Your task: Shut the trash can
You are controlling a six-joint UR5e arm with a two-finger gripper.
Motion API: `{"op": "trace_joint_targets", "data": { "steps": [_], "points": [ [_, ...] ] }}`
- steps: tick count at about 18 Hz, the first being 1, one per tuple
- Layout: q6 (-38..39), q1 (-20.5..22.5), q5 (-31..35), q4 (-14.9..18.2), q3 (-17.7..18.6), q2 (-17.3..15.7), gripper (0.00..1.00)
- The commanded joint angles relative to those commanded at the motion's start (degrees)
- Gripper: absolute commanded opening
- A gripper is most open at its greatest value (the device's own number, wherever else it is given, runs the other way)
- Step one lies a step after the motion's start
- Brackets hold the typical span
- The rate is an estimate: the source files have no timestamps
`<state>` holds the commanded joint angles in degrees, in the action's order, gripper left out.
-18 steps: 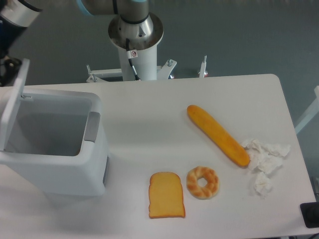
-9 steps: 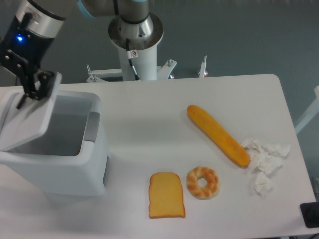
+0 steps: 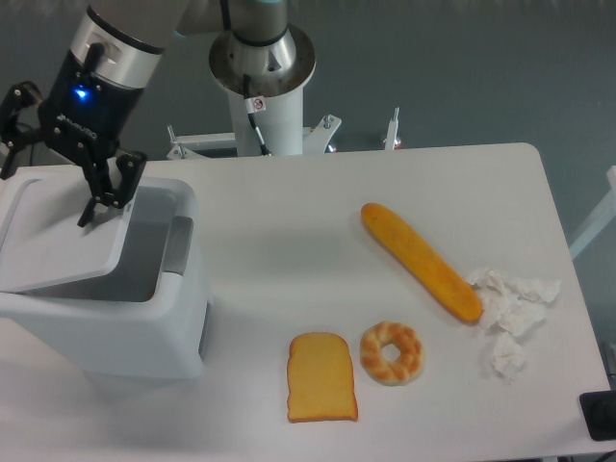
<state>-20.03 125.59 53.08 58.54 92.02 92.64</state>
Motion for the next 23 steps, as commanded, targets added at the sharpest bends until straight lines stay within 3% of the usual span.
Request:
{"op": "trace_joint_targets", "data": {
  "steps": [23],
  "points": [
    [-5.63, 2.02, 1.06, 0.09, 1.59, -0.18, 1.00]
  ]
}}
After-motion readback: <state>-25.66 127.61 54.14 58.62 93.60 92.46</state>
